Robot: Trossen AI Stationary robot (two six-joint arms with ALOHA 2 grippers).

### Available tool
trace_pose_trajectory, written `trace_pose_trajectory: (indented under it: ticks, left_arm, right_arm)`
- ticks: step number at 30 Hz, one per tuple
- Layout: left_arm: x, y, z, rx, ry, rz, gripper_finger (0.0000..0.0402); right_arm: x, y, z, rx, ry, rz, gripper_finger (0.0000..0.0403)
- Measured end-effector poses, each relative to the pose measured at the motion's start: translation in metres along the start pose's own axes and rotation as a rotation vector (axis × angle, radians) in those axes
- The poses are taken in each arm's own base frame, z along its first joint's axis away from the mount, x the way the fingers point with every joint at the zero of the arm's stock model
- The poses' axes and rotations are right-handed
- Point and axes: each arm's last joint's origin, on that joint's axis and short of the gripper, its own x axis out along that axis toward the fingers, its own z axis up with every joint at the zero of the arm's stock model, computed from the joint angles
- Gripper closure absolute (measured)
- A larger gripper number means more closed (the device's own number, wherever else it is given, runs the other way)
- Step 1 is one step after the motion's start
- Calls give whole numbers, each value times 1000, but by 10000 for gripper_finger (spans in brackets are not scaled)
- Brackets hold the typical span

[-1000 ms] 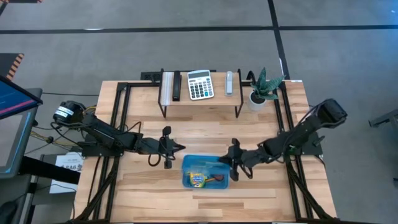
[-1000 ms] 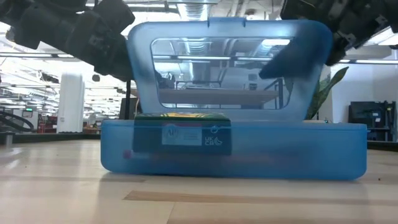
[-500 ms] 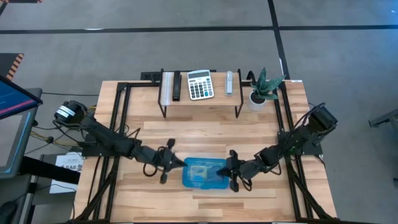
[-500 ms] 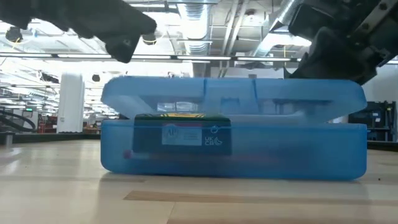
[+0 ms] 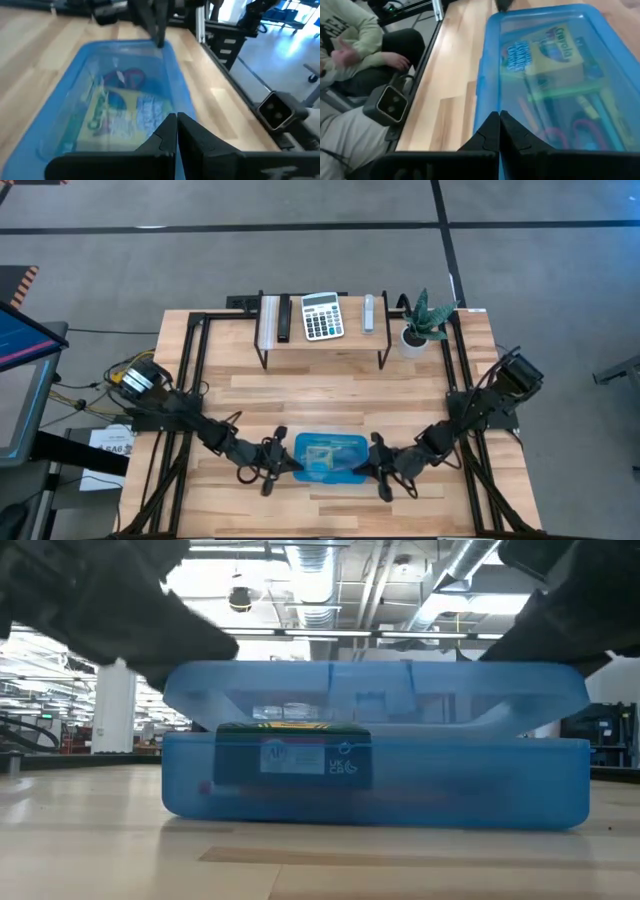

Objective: Pack school essentials
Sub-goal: Close the blue supply box

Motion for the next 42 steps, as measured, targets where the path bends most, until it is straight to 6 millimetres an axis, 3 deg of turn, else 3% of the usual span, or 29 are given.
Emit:
trace_pose_trajectory:
  ticks: [5, 14, 21, 33, 42]
  left_arm:
    - [6, 2, -15, -26, 39, 8, 401]
    - [10, 6, -23, -67, 77, 31, 401]
    - [11, 13, -23, -43, 87, 49, 401]
    - [17, 40, -19, -52, 101, 141, 401]
    - [7, 48, -4, -38, 111, 163, 401]
  right_arm:
    - [-1, -1, -5, -16, 39, -20, 387]
    - [2, -19, -8, 45, 138, -144, 387]
    - [5, -30, -4, 39, 136, -181, 387]
    - [13, -60, 11, 56, 106, -275, 387]
    - [9, -61, 21, 26, 67, -262, 387]
